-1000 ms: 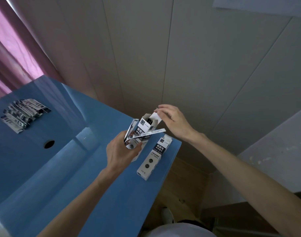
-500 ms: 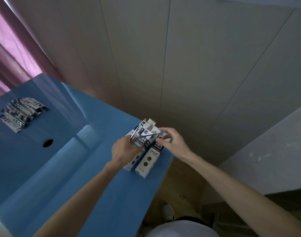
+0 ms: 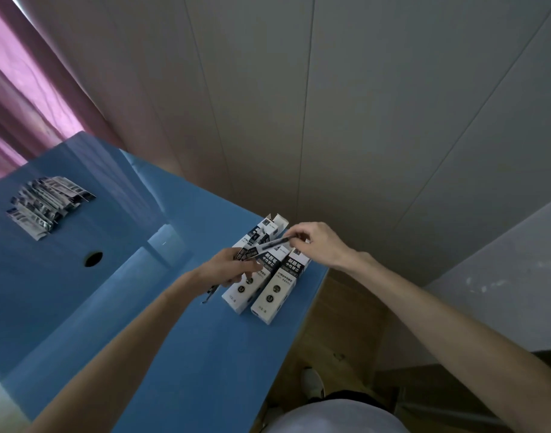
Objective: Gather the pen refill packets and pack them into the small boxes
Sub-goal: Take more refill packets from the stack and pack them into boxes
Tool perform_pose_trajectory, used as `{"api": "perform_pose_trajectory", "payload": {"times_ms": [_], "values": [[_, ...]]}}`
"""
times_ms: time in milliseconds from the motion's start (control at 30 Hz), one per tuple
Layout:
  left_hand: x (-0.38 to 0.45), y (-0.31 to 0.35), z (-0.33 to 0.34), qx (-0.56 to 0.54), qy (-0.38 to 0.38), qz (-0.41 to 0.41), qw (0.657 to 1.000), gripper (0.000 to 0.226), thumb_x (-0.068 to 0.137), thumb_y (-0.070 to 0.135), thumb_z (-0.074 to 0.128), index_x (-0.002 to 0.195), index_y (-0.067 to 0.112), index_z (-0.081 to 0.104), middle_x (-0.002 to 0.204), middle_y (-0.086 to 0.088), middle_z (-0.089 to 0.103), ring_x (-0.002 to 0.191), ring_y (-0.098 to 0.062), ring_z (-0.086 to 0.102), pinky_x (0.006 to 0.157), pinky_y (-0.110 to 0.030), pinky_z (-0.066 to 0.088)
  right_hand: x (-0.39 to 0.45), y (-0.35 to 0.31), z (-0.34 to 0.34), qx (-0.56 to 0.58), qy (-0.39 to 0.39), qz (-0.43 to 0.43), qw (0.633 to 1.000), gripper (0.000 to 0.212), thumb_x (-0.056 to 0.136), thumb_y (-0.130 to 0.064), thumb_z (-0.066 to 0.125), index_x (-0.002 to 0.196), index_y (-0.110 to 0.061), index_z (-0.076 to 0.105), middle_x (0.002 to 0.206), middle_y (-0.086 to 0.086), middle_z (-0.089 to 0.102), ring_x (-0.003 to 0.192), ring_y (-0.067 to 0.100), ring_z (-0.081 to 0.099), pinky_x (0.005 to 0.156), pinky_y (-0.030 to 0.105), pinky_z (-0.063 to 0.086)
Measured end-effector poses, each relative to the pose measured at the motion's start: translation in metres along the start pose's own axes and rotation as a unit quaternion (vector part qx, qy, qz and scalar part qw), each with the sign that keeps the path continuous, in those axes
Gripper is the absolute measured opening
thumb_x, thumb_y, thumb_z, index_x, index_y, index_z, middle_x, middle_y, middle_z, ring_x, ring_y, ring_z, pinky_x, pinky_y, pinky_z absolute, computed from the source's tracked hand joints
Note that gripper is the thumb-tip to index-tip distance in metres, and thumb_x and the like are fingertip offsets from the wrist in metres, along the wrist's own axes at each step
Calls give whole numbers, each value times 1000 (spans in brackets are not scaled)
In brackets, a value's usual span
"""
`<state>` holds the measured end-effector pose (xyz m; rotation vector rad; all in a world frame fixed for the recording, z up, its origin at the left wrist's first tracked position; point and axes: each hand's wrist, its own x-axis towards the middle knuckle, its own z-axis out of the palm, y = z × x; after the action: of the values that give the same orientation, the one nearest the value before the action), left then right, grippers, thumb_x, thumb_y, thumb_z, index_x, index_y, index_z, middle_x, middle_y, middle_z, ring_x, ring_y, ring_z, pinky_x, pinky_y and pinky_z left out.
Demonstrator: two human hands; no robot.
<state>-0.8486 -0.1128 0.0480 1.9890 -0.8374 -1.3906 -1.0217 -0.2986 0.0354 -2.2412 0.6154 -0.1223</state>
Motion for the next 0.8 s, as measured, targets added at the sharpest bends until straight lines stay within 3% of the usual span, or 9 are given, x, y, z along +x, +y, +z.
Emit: {"api": "perform_pose_trajectory", "payload": {"times_ms": [67,167,300,367,433,533,700,800], "values": [[-4,0,-2,-33,-38,-10,999,28,95,27,69,91,0,63,61,3,51,52,-10,37,47,-22,25,5,-6,-9,-11,-21,-5,1000,24,99,-22,63,96,-45,67,82,-1,71,61,12,53,61,34,48],[-4,-5,-1,-138,-47,-24,989,23,93,14,63,110,1,68,69,-3,55,56,-12,40,47,-22,27,10,-11,-17,-8,-19,-1,1000,16,99,-23,63,107,-30,75,80,-4,73,59,7,51,57,26,43],[-5,-11,-5,-334,-42,-22,941,34,92,5,41,119,1,61,96,-10,69,65,-13,50,47,-20,36,5,-11,-21,91,29,21,995,13,99,-21,66,105,-31,71,82,-3,75,69,20,67,62,32,52],[-5,-14,-9,-386,-27,-30,922,38,94,6,35,123,-1,59,103,-15,72,70,-17,54,54,-24,44,2,-10,-21,156,38,41,986,12,100,-17,65,108,-22,71,85,1,76,71,13,69,57,20,51],[-5,-15,-12,-409,-15,-38,912,35,101,10,40,130,0,57,113,-18,73,76,-20,60,63,-28,52,1,-9,-21,212,50,57,974,14,100,-13,65,112,-11,71,86,5,76,66,4,66,55,14,47],[-5,-17,-13,-404,11,-36,914,36,105,17,51,136,1,57,127,-18,70,85,-23,68,75,-31,60,0,-10,-22,295,65,80,950,15,99,-10,65,112,-6,70,84,6,76,66,8,66,55,17,48],[-7,-18,-6,-398,39,-11,917,34,107,26,50,130,3,61,122,-15,73,81,-20,70,74,-28,62,-3,-13,-18,345,60,86,933,15,98,-10,66,112,-5,71,82,6,74,67,10,64,57,17,48],[-10,-18,-4,-399,47,-50,915,36,107,37,50,118,7,66,98,-13,75,69,-18,67,64,-27,59,-1,-13,-22,368,64,98,922,18,98,-15,66,107,0,72,73,3,67,64,11,59,61,21,46]]}}
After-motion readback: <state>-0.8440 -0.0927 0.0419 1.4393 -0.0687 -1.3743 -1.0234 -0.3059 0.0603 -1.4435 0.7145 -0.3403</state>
